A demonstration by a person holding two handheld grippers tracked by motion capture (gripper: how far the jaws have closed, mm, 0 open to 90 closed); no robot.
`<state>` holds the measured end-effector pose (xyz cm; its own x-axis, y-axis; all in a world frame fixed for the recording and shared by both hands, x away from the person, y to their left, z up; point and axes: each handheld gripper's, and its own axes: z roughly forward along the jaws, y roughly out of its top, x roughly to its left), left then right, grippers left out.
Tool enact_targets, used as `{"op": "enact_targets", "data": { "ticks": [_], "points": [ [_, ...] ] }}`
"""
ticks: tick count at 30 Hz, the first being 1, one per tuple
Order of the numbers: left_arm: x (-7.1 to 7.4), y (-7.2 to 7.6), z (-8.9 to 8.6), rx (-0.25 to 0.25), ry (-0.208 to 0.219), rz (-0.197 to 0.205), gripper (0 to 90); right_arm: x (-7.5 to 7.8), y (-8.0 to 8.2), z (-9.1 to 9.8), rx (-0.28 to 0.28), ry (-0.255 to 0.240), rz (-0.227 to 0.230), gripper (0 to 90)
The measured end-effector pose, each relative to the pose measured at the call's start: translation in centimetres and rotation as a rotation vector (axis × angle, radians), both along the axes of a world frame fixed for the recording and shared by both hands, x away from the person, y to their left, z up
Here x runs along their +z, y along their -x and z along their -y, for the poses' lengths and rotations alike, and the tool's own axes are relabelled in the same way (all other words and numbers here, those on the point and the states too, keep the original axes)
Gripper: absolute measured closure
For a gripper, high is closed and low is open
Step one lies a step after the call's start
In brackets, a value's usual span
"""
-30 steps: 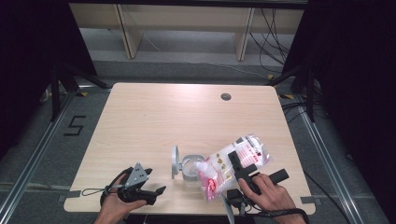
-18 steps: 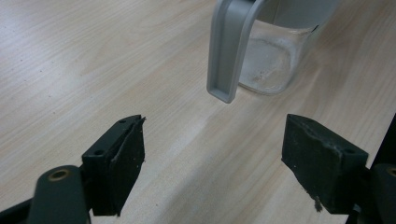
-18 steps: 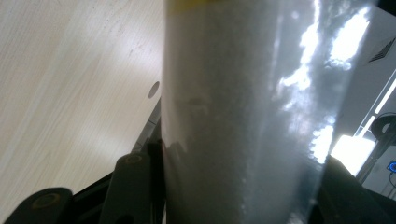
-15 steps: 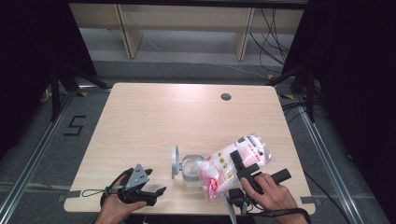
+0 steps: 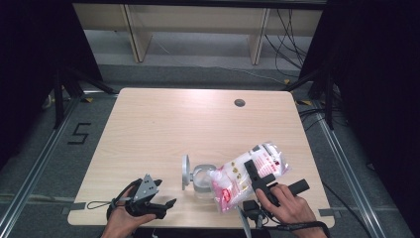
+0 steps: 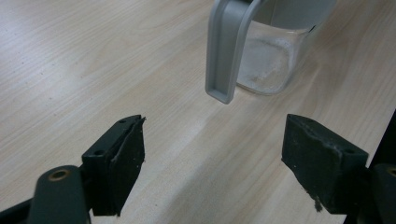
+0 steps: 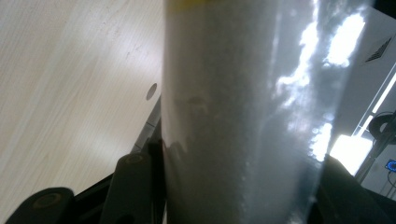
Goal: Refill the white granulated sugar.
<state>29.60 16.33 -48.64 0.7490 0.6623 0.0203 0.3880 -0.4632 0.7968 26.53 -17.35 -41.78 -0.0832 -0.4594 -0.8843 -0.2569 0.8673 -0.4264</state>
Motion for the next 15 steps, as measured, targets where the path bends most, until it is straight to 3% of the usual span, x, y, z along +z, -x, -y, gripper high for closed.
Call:
{"op": "enact_targets", "data": {
  "ticks": [2, 3, 5, 7, 10, 12, 14, 15],
  "points": [
    [0.08, 0.01, -0.02, -0.004, -0.02, 0.006, 21.0, 0.08, 0.03, 0.04, 0.0, 0.001, 0.0, 55.3],
    [0.07, 0.04, 0.0, 0.004, -0.025, 0.003, 21.0, -0.05, 0.08, 0.18, -0.013, -0.023, -0.002, 55.3],
    [0.04, 0.13, 0.08, 0.004, -0.007, 0.0, 21.0, 0.1, 0.03, 0.09, -0.002, -0.004, 0.003, 55.3],
    [0.09, 0.04, -0.07, 0.0, -0.025, 0.004, 21.0, 0.08, 0.0, 0.06, 0.004, 0.002, -0.001, 55.4],
    [0.0, 0.03, 0.0, 0.001, -0.001, 0.002, 21.0, 0.08, 0.02, 0.02, 0.002, 0.006, 0.0, 55.4],
    [0.1, -0.02, -0.1, -0.002, -0.024, 0.006, 20.9, 0.07, 0.02, 0.03, -0.001, 0.002, -0.001, 55.4],
    [0.1, 0.02, -0.04, -0.005, -0.013, 0.01, 21.0, 0.16, 0.04, 0.03, -0.002, 0.01, 0.002, 55.5],
    [0.19, -0.12, -0.2, -0.02, -0.039, 0.02, 20.9, 0.1, 0.05, 0.09, -0.008, 0.001, 0.0, 55.5]
  ]
}}
